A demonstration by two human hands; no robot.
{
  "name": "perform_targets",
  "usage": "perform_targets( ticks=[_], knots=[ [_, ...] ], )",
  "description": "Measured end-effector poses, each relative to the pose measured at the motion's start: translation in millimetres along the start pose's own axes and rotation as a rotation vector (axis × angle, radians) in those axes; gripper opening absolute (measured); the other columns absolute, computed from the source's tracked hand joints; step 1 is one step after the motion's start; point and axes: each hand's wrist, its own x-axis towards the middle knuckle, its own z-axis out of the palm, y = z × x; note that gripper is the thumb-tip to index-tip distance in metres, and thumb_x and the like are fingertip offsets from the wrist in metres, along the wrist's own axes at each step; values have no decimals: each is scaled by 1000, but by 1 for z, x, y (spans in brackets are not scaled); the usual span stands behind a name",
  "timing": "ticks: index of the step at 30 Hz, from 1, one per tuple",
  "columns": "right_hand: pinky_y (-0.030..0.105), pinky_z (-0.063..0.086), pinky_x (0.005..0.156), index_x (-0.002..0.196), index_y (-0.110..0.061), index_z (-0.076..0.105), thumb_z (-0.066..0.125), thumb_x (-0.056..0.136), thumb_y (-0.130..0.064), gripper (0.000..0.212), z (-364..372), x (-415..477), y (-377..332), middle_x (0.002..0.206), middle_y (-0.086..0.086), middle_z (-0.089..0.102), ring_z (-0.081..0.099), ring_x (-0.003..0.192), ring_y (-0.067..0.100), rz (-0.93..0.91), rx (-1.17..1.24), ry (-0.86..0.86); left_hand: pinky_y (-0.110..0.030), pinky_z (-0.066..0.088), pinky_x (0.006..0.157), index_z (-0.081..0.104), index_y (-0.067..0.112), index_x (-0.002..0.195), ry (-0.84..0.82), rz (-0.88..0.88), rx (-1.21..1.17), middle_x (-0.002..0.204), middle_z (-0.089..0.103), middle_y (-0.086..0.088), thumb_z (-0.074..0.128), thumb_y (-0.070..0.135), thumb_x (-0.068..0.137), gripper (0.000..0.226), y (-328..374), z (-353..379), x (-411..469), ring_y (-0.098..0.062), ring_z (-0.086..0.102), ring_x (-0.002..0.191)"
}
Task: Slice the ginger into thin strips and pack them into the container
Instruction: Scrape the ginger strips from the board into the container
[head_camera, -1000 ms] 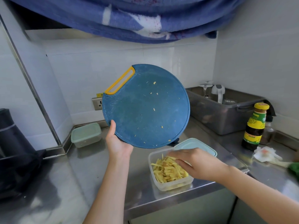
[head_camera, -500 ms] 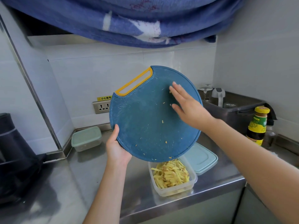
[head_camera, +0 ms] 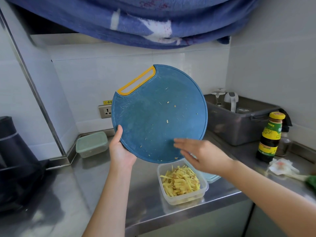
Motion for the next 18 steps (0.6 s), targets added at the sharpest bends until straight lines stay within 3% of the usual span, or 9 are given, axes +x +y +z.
perform_targets(
  ticks=[2,4,6,8,10,12,15,18],
  knots=[
    [32,48,99,126,-6,62,45,96,-20,37,-12,21,5,136,7,56,58,119,19,58,-28,74,-45,46,94,60,17,124,1,-11,31,124,64,-5,41,32,99,35,-1,2,-2,-25,62,114],
    [22,26,113,142,-7,44,46,99,-18,45,-22,42,11,153,4,35,36,139,15,106,-52,79,-45,47,93,60,17,121,5,-32,50,122,66,-5,41,32,99,33,-3,5,-4,-25,63,112],
    [15,6,115,151,-11,26,43,101,-19,53,-24,54,17,160,-2,14,12,147,11,126,-53,6,-45,47,90,62,17,119,6,-49,63,119,67,-6,42,31,99,31,-5,8,-6,-24,65,107],
    [13,0,115,151,-9,25,40,102,-17,52,-21,51,20,160,-1,12,10,147,11,100,-92,-46,-44,47,89,62,17,118,5,-49,66,118,68,-6,42,31,99,31,-3,9,-6,-24,66,105],
    [20,10,117,144,-4,39,37,99,-16,47,-11,32,16,155,7,30,28,142,16,-7,-220,-93,-44,47,89,61,17,119,6,-40,60,119,67,-5,41,31,99,32,0,8,-5,-24,66,106],
    [27,33,109,134,-5,54,28,99,-22,47,5,6,12,144,8,48,49,130,18,-146,-316,-180,-44,47,89,60,17,121,0,-24,52,120,67,-5,41,31,99,32,3,7,-4,-24,65,108],
    [32,56,85,126,-12,63,29,101,-32,47,11,-19,3,127,4,64,65,108,17,-101,-119,-286,-43,48,88,60,18,122,-3,1,39,121,66,-4,42,30,99,32,5,6,-1,-23,64,110],
    [32,57,83,126,-9,62,43,94,-28,41,-4,-2,6,125,5,64,66,107,19,-33,-63,-99,-45,48,91,59,17,125,0,4,39,123,65,-5,43,31,98,34,4,7,-1,-25,62,113]
  ],
)
